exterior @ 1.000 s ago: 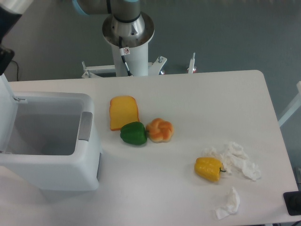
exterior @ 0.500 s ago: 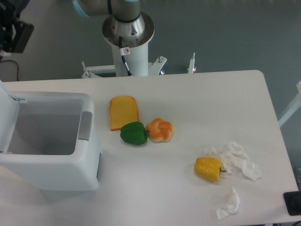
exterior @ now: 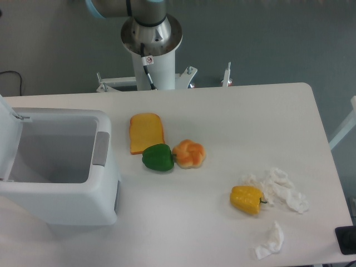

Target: Close the trash can

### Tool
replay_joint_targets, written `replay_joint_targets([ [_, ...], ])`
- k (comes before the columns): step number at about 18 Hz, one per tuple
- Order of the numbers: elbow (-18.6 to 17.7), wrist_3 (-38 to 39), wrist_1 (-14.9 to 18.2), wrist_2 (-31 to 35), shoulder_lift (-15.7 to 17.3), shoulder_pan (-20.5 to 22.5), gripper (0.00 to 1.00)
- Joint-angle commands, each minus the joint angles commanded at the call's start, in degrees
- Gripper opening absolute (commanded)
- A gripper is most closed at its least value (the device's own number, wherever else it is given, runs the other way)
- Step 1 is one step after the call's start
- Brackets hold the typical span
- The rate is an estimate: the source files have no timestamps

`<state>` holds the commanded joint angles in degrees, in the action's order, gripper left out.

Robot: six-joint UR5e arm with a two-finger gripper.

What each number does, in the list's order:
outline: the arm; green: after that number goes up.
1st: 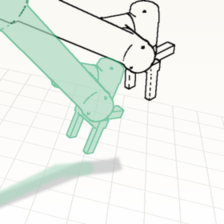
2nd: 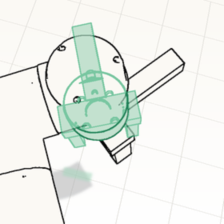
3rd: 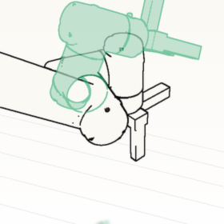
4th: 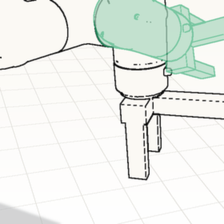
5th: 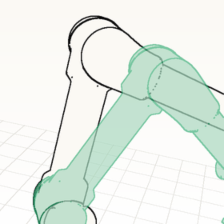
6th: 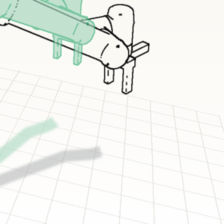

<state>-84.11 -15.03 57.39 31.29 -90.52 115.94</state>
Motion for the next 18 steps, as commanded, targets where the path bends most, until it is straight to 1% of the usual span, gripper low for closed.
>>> replay_joint_targets([
  [4,0.44,-0.44,-0.09,0.00,-2.64,-2.29,1.00],
  [9,1.76,-0.44,-0.09,0.09,-5.54,-3.52,1.00],
  [14,1.67,-0.44,-0.18,1.14,-6.42,-3.70,1.00],
  [18,1.58,-0.53,-0.18,3.34,-6.69,-3.61,1.00],
])
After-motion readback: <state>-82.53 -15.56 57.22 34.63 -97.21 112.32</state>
